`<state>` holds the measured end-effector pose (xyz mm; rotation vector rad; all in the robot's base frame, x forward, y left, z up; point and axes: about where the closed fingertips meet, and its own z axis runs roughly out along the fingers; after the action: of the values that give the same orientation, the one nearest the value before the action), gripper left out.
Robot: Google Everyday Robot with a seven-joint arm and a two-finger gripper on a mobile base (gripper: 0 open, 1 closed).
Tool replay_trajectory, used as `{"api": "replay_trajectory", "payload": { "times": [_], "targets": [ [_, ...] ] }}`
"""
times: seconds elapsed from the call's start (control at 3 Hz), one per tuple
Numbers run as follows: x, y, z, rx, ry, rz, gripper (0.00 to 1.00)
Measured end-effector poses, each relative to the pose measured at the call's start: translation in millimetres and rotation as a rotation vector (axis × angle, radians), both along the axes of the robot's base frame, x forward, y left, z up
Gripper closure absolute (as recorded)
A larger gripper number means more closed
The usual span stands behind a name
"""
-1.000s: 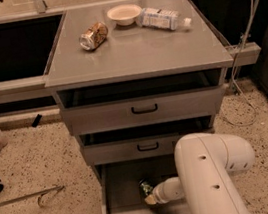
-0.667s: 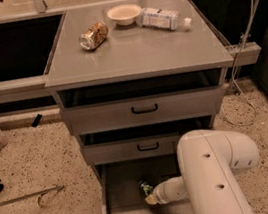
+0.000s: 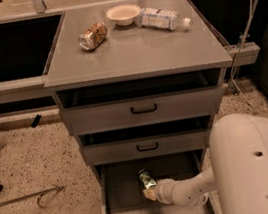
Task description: Pick green can from bottom drawer and place on counter
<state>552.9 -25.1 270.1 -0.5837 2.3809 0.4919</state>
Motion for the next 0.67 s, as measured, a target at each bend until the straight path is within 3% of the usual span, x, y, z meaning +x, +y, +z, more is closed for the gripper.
{"api": "replay_trajectory", "payload": {
  "times": [0.33,0.67],
  "targets": [
    [-8,-17,66,-0.028,-0.037,-0.07,1.0],
    [-21,-18,121,-0.098,-0.073,-0.085,1.0]
  ]
}}
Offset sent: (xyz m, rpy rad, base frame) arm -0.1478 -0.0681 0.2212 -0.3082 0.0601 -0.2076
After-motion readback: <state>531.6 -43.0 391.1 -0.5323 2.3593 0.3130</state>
